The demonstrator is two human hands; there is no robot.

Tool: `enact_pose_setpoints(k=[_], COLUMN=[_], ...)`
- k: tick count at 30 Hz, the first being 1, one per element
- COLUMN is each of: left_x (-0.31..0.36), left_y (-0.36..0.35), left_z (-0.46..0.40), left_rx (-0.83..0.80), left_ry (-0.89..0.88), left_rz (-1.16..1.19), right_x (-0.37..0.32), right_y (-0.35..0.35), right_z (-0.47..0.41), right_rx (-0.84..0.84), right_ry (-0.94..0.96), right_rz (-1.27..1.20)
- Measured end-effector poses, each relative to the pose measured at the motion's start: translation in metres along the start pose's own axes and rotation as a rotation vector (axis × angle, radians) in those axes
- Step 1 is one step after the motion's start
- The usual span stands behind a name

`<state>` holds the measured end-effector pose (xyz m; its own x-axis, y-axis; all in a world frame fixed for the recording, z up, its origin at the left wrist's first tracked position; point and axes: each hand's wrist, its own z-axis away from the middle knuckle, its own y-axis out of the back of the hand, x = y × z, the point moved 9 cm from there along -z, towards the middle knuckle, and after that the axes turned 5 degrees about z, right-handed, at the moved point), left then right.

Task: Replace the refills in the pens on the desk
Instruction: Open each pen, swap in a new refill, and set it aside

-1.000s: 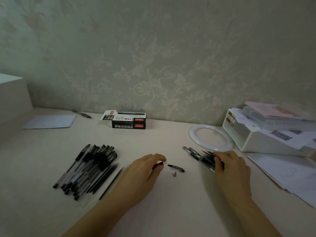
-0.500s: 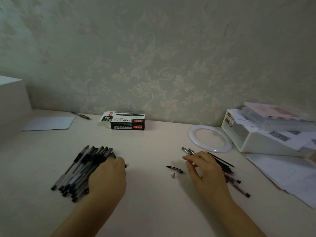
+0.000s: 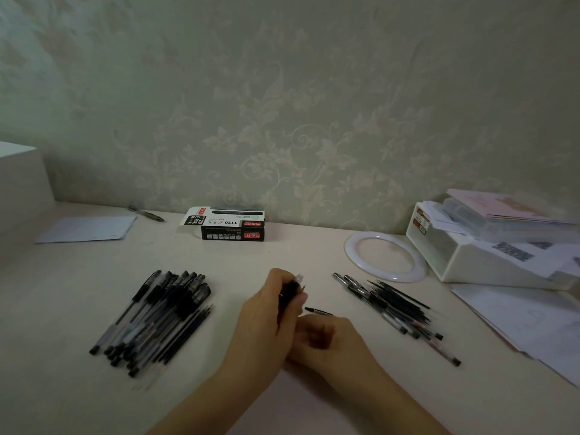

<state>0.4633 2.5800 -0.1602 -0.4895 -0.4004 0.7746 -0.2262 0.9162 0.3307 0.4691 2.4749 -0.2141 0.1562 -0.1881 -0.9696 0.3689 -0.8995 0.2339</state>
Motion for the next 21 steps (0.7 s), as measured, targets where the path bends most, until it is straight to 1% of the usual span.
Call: enact_pose_setpoints(k=[2,4,9,11,13,15,18,21], left_x=[-0.003,-0.005,-0.011,-0.019,-0.022,-0.024,-0.024,-0.022], left_y=[-0.001,-0.005,-0.009,-0.009,-0.009,-0.009,-0.013,-0.016], left_z=[0.001,0.003,0.003,0.003,0.002,0.001,0.002,0.003], left_rx=[0.015,-0.008,-0.045,-0.083,-0.127,-0.158,-0.189,-0.208], left_ry=[0.024,0.025,0.045,0.059,0.029,0.022,0.014,-0.003], left_rz=[0.058,0.075,0.052,0.038,-0.033,-0.074,-0.096,-0.09], right_x=[-0.001,0.002,0.001,0.002,0.005,0.01,0.018,0.022], right_y=[-0.004,-0.006,-0.005,0.01,0.036,0.06,0.075,0.073], right_z=[0.001,0.001,0.0,-0.003,-0.004,-0.004,-0.003,-0.005], right_rx=[-0.01,-0.008,0.014,0.125,0.306,0.441,0.515,0.501], right_ry=[-0.02,-0.049,-0.053,-0.051,-0.039,-0.028,-0.036,-0.042], right_rz=[-0.085,-0.149,-0.203,-0.264,-0.244,-0.303,-0.39,-0.426])
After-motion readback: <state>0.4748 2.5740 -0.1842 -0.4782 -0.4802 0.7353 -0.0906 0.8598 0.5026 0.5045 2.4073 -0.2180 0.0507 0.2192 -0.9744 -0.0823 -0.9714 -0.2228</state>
